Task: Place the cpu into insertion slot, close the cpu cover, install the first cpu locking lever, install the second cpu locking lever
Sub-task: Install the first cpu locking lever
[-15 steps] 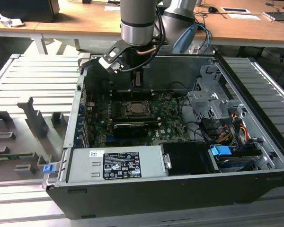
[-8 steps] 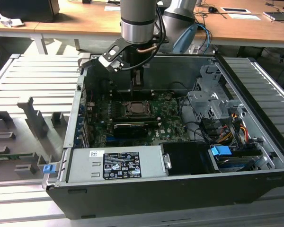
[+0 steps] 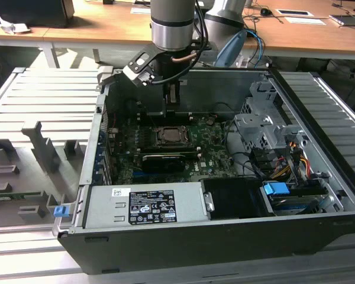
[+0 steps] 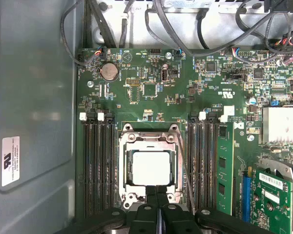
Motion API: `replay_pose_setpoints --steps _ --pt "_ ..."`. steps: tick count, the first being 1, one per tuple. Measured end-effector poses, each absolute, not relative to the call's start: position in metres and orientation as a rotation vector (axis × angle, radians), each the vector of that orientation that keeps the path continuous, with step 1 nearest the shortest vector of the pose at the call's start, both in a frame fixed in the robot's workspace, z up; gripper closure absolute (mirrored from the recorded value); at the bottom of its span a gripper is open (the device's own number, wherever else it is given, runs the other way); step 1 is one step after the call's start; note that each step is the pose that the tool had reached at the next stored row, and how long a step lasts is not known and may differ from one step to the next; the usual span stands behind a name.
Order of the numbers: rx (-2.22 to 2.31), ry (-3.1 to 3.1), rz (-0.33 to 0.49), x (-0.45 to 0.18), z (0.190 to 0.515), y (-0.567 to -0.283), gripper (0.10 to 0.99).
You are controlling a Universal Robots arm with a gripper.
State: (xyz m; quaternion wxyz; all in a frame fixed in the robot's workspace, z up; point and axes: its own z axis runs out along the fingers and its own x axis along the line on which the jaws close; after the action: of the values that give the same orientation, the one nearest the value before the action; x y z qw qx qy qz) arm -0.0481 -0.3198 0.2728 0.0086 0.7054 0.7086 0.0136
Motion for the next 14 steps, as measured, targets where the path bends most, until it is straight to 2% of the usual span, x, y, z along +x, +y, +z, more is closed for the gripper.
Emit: replay_pose_setpoints --steps 14 --pt "2.180 2.238 0.043 -0.0481 0.2806 -0.3198 0.980"
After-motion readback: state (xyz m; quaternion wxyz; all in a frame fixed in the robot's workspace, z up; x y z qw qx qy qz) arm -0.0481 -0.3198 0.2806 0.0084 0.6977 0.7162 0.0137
